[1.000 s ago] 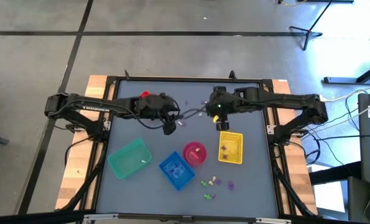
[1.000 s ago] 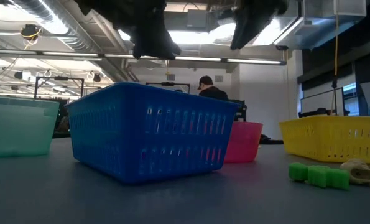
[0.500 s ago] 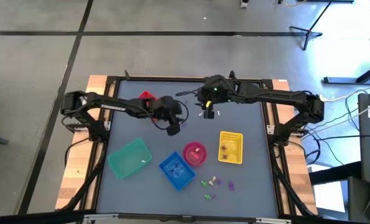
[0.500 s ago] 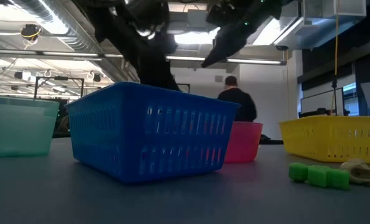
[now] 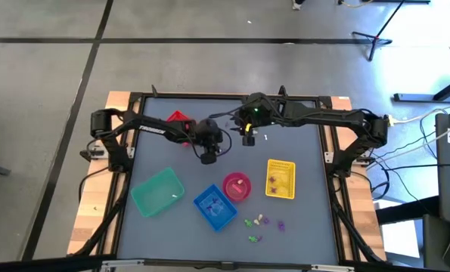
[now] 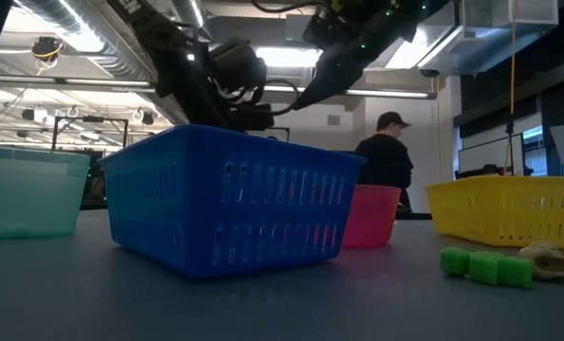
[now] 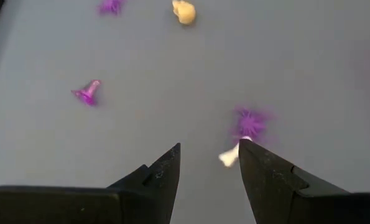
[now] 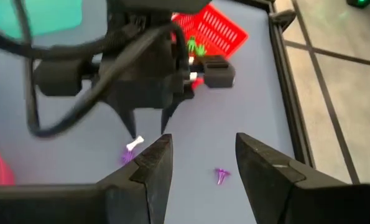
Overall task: Sort Halloween decoration
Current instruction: Put the white bone toy into the green bin
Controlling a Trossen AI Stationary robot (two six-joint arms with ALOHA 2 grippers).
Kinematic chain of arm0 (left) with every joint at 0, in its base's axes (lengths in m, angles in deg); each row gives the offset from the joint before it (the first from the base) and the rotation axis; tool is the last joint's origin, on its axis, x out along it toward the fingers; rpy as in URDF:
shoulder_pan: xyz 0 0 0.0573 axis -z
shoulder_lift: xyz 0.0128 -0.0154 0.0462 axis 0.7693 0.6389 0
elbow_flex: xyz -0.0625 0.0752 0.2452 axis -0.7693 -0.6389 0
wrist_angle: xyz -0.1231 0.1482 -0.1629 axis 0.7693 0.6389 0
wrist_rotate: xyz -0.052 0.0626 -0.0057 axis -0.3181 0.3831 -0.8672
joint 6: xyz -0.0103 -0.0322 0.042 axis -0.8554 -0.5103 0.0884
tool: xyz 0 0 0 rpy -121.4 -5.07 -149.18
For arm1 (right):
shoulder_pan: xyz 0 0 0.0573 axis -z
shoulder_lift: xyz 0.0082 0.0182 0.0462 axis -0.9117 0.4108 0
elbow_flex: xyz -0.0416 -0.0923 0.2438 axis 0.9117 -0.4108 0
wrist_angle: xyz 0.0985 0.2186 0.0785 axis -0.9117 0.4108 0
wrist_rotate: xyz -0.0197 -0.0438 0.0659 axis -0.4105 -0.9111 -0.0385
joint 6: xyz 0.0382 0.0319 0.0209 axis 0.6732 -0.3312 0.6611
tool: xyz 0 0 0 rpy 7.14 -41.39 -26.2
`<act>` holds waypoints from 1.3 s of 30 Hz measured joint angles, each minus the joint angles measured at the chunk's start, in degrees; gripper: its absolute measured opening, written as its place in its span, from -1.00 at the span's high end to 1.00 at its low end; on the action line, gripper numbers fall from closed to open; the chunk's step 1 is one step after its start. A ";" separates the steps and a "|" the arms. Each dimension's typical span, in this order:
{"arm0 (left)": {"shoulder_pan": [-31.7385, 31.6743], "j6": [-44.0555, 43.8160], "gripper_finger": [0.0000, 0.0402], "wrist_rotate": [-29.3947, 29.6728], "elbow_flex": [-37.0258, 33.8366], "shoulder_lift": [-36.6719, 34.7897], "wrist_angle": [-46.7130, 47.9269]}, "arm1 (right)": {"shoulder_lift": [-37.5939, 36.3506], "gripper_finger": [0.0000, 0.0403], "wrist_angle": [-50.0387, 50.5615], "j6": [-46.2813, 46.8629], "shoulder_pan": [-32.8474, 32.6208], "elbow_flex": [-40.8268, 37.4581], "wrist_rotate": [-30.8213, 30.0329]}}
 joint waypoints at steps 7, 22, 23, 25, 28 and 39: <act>-0.89 3.44 0.26 -4.53 0.02 0.50 -0.17 | 0.60 0.14 -0.79 0.03 0.00 0.09 0.33; -1.15 9.52 0.26 -6.32 0.06 4.93 -1.34 | 0.78 0.14 -1.99 0.00 0.00 0.07 0.36; -1.15 9.52 0.26 -6.47 0.04 5.13 -1.42 | 0.78 0.14 -2.22 0.00 0.00 0.07 0.37; -1.30 9.52 0.26 -7.30 0.06 5.65 -1.53 | 0.78 0.14 -2.18 0.00 0.00 0.07 0.37; -1.43 9.43 0.26 -8.43 0.09 6.20 -1.73 | 0.78 0.14 -2.21 0.00 0.00 0.07 0.37; -2.23 6.15 0.37 -9.68 0.22 6.28 0.94 | 0.78 0.14 -2.21 -0.02 0.00 0.07 0.37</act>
